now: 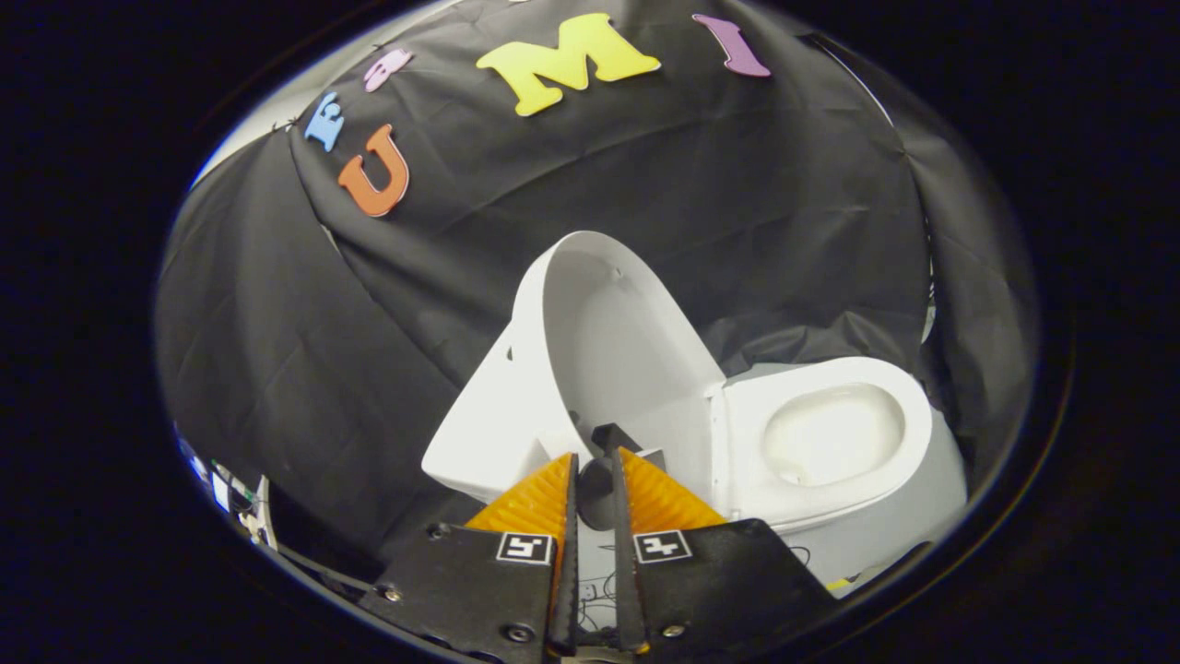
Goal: Open the toilet lid.
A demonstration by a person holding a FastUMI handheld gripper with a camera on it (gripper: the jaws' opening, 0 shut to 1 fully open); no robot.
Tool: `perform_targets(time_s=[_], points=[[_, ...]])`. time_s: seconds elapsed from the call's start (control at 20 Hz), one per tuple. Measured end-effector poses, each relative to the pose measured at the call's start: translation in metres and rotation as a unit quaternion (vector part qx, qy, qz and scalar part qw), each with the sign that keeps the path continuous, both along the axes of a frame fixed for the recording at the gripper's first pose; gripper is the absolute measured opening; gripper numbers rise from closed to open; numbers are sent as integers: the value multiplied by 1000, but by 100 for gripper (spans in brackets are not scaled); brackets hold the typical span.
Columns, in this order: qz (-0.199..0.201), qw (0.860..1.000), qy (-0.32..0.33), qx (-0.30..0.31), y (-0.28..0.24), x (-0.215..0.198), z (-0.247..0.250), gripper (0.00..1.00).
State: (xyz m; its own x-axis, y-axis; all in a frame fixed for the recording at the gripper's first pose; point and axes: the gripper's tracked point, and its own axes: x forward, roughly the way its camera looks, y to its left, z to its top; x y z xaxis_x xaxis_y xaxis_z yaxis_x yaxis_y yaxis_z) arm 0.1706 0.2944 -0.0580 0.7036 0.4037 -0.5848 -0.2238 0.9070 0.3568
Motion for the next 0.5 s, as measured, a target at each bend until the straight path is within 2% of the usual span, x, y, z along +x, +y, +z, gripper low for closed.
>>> perform_targets(time_s=[0.15,0.25,0.3,0.35,0.5], points=[[12,999,1,34,2,-4,14,26],[12,999,-11,36,-7,-7,26,36],[11,999,-21,30,-14,-9,32,42],[11,999,-34,19,-22,-14,38,45],[3,997,-79,-20,-50,-25,56,66]])
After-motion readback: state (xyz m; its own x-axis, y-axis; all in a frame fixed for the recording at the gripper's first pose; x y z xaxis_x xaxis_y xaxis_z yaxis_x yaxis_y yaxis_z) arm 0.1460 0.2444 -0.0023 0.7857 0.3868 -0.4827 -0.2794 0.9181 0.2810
